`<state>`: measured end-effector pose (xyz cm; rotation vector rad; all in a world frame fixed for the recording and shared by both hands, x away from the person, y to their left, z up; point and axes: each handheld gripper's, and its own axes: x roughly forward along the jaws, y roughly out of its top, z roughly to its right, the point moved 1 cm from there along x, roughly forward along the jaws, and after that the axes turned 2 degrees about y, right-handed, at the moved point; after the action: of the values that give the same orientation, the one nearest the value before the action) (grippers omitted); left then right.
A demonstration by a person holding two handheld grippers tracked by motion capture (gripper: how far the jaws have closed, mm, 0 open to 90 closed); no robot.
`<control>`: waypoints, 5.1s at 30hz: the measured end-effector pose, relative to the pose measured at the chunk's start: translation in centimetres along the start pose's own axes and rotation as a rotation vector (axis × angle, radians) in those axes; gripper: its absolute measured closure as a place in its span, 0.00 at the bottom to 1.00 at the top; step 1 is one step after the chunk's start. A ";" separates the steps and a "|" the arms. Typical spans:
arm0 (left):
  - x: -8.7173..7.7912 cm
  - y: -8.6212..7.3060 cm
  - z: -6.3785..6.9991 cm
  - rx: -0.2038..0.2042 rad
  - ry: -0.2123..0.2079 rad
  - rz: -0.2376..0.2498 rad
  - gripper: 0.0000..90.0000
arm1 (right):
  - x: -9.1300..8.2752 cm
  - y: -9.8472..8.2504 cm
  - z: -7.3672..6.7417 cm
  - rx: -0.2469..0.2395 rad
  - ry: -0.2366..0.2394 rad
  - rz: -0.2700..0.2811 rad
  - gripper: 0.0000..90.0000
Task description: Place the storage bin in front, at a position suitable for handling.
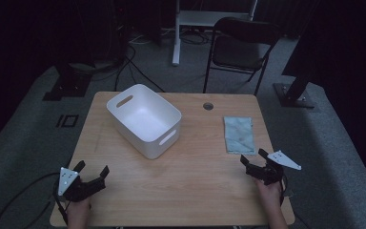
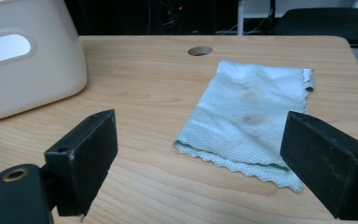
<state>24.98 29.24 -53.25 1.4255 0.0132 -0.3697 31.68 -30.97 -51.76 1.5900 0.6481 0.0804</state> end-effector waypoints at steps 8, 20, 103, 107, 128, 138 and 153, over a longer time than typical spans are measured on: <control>-0.1 0.0 0.1 0.000 0.013 0.001 0.02 | 0.3 -0.2 0.4 0.009 -0.005 -0.004 0.12; -0.2 0.1 0.1 -0.004 0.027 0.012 0.02 | 1.9 1.3 -1.1 0.015 0.005 -0.032 0.15; -0.2 0.2 0.7 -0.002 -0.021 -0.003 0.02 | 20.3 13.2 -14.3 -0.070 0.281 -0.181 0.25; -0.2 0.2 0.6 -0.003 -0.021 -0.003 0.02 | 21.2 13.3 -14.7 -0.086 0.277 -0.222 0.36; -0.2 0.2 0.8 -0.014 -0.026 0.005 0.02 | 23.7 13.1 -16.2 -0.130 0.230 -0.384 0.73; -0.2 0.2 0.8 -0.002 -0.028 -0.001 0.03 | 24.1 13.6 -16.7 -0.157 0.149 -0.404 0.93; -0.2 0.1 0.9 0.012 -0.013 0.003 0.03 | 23.3 13.5 -16.3 -0.192 0.176 -0.424 0.94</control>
<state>24.62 28.42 -52.92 1.4351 -0.0017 -0.3770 48.99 -5.82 -44.30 1.2434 1.0708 -0.0325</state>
